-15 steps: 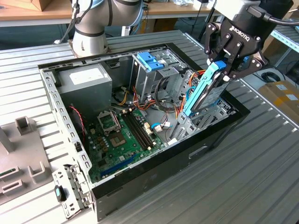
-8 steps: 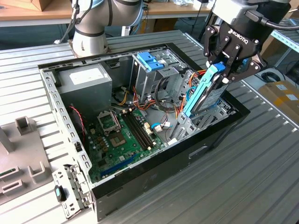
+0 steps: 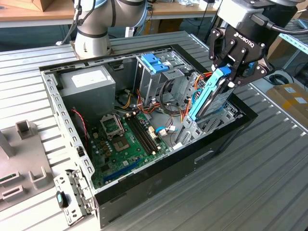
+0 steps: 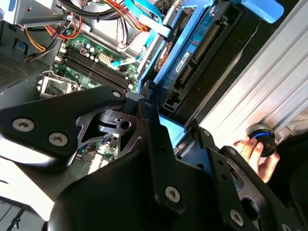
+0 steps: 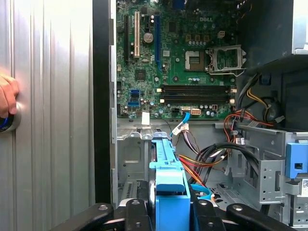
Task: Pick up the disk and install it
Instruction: 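Insert the disk into the insertion slot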
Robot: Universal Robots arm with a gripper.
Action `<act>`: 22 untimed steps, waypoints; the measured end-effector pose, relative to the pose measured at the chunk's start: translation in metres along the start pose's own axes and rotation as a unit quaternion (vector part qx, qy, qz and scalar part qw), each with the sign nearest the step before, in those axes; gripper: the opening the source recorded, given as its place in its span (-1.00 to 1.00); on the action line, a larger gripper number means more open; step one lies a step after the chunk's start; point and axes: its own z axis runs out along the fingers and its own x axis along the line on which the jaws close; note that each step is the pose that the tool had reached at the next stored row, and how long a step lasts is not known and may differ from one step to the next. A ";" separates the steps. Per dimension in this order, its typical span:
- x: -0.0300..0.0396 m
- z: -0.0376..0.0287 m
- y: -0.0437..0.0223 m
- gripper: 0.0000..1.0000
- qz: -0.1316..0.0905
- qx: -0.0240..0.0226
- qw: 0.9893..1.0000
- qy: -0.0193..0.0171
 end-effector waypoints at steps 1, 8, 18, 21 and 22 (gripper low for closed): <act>0.0000 0.0009 0.0000 -0.26 0.000 0.000 1.000 0.000; 0.0001 0.0034 0.0001 -0.26 0.000 0.000 1.000 0.000; 0.0003 0.0084 0.0002 -0.26 0.000 0.000 1.000 0.000; 0.0004 0.0096 0.0002 -0.26 0.000 0.000 1.000 0.000; 0.0004 0.0103 0.0003 -0.26 0.000 0.000 1.000 0.000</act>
